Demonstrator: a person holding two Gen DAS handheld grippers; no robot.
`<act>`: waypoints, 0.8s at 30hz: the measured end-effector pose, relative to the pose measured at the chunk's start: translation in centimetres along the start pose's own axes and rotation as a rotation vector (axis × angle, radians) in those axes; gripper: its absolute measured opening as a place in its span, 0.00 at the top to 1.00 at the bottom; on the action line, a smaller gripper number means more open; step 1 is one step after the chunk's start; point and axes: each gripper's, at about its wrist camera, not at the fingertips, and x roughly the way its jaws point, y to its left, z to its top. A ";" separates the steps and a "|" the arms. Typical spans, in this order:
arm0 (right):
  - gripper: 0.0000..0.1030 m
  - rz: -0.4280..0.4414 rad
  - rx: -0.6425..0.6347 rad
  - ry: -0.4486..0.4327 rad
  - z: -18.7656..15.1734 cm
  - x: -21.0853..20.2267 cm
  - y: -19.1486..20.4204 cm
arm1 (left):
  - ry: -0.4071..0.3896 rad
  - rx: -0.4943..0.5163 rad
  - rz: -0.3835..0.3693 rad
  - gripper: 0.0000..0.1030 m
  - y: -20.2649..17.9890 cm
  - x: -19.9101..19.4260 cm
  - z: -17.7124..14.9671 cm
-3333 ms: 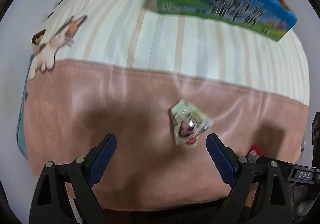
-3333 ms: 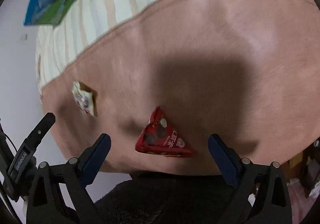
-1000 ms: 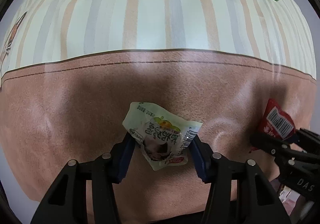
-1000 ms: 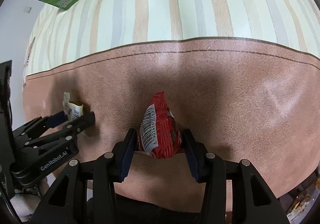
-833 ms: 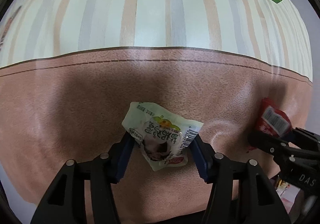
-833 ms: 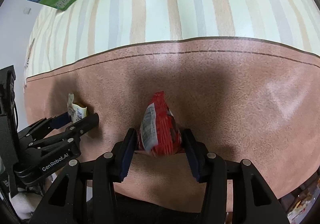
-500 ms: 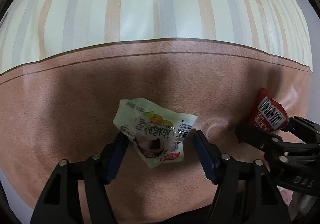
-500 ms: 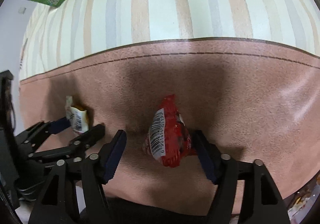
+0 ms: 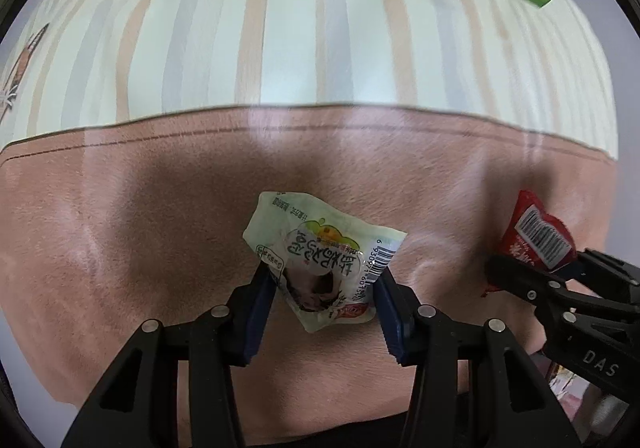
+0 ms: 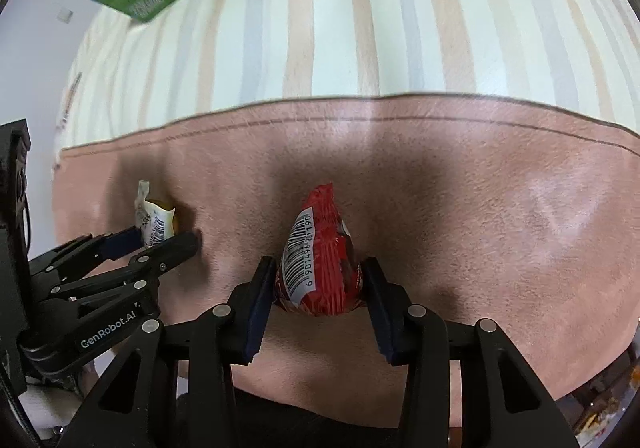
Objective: Organize snacks
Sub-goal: 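Carry both packs into the cardboard box and open both tools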
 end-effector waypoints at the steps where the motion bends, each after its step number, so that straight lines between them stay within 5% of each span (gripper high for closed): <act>1: 0.55 0.013 0.004 -0.008 -0.1 -0.8 -0.2 | -0.007 0.001 -0.007 0.56 0.5 -0.5 0.3; 12: 0.55 0.138 -0.014 -0.177 3.3 -11.5 -0.6 | -0.168 0.006 -0.139 0.56 0.1 -11.3 4.4; 18: 0.55 0.179 -0.038 -0.298 9.7 -17.2 0.4 | -0.273 0.034 -0.171 0.56 0.3 -17.1 10.2; 24: 0.55 0.101 -0.062 -0.369 18.6 -18.9 2.6 | -0.295 0.024 -0.157 0.56 0.1 -19.2 19.4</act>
